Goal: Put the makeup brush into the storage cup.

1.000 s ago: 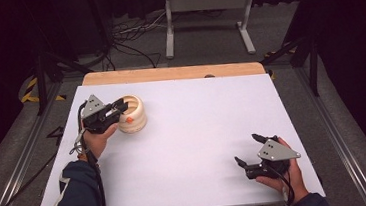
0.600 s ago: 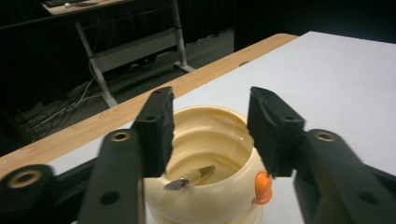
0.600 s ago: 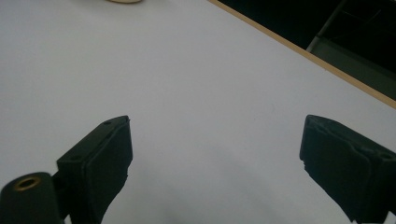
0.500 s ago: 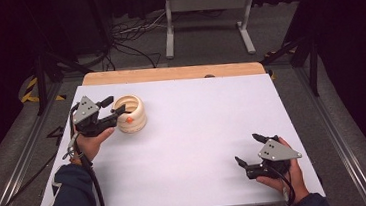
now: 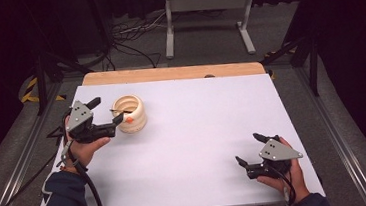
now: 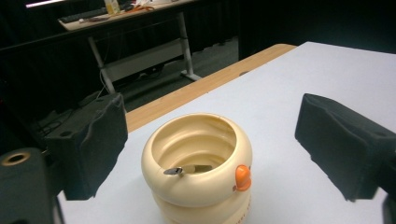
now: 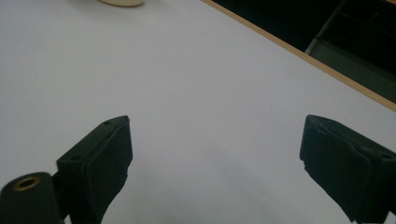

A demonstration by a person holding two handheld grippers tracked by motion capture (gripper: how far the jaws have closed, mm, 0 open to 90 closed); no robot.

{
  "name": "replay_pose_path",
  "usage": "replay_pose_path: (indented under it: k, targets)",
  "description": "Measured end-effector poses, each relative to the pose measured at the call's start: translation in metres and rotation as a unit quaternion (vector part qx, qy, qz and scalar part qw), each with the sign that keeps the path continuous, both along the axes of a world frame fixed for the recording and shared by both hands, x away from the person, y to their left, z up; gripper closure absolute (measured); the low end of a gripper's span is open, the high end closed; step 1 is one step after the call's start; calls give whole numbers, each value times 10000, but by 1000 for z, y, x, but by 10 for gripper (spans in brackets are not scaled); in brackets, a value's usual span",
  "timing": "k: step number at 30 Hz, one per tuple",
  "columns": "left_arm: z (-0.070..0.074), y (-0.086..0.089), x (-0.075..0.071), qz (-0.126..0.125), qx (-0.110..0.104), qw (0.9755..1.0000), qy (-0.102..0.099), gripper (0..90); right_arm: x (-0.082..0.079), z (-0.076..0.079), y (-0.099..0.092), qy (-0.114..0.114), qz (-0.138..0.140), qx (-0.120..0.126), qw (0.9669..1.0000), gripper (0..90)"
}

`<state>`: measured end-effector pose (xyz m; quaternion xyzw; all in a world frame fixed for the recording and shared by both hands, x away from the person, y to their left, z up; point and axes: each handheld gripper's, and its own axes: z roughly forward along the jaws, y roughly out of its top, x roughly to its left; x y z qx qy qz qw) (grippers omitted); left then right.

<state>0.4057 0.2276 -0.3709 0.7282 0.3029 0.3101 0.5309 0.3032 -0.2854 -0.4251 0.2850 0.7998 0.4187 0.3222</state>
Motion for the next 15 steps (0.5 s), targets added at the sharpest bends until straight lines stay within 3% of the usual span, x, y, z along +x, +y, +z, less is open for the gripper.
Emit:
replay_pose_path:
  k: [4,8,15]
  targets:
    - [2,5,-5,-54,-147,9999,-25,66,0,0,-1,1,-5,-20,10000,100]
    - [3,6,-11,38,28,10000,-51,56,0,0,-1,-11,-57,-40,10000,100]
    - [5,4,-21,31,83,9999,-117,51,0,0,0,10,-27,-55,10000,100]
